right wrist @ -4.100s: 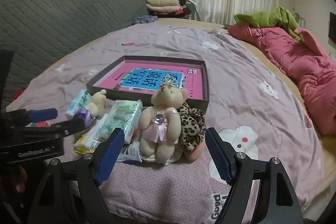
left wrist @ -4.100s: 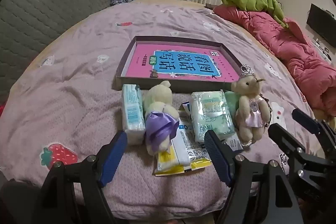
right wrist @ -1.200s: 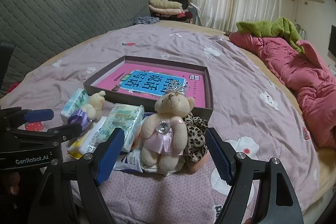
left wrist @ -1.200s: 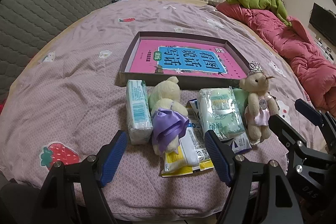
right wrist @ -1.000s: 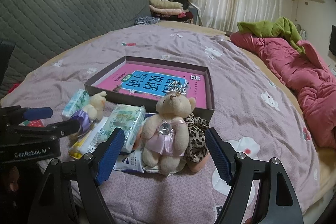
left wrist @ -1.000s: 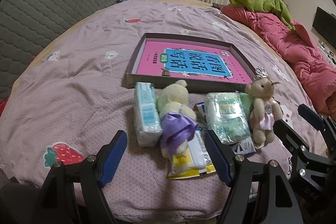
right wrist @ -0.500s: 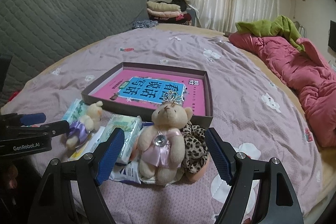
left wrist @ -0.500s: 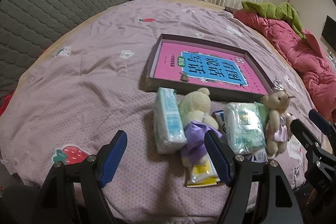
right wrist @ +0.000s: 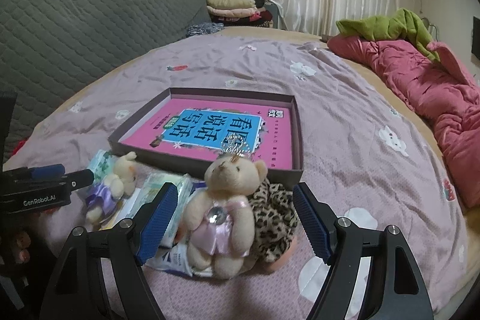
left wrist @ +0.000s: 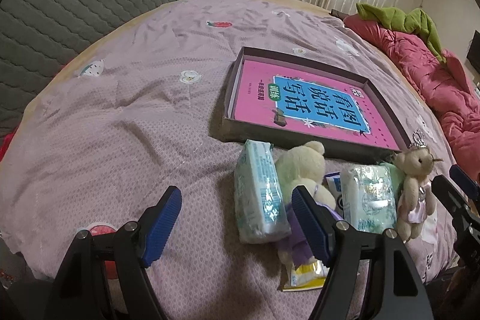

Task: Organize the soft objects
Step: 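Grasp the blue-white tissue pack with left tool while right tool grasps the crowned teddy bear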

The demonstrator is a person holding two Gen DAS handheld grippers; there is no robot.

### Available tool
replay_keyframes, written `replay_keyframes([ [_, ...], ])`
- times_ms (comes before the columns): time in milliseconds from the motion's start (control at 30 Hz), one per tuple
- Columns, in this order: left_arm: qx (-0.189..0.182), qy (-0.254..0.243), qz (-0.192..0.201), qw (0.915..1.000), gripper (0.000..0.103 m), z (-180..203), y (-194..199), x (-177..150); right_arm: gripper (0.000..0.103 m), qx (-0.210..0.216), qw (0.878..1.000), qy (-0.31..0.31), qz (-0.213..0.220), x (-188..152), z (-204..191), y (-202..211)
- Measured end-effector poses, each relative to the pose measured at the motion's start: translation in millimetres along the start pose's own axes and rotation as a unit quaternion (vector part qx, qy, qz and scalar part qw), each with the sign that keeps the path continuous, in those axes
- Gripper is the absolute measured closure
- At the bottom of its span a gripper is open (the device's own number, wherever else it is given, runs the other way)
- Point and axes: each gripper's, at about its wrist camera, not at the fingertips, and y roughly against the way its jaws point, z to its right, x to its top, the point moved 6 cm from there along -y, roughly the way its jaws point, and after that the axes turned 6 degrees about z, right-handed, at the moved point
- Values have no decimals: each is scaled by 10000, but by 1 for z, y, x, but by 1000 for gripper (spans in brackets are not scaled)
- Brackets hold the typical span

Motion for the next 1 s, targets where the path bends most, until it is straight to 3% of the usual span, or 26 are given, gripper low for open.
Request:
replay_keyframes([
  [567, -39, 121, -209, 9997, 28, -5, -20, 6, 23, -81, 9987, 293, -403, 1, -8, -45],
  [667, -21, 123, -278, 9995, 28, -6, -25, 5, 28, -87, 9988, 332, -359, 3, -9, -45],
  [833, -26, 136, -364, 9992, 29, -7, -32, 6, 52, -35, 9989, 295, -372, 5, -7, -48],
  [1000, -133, 154, -470, 9987, 42, -6, -41, 7, 55, 47, 9995, 173, -267, 8, -1, -43],
])
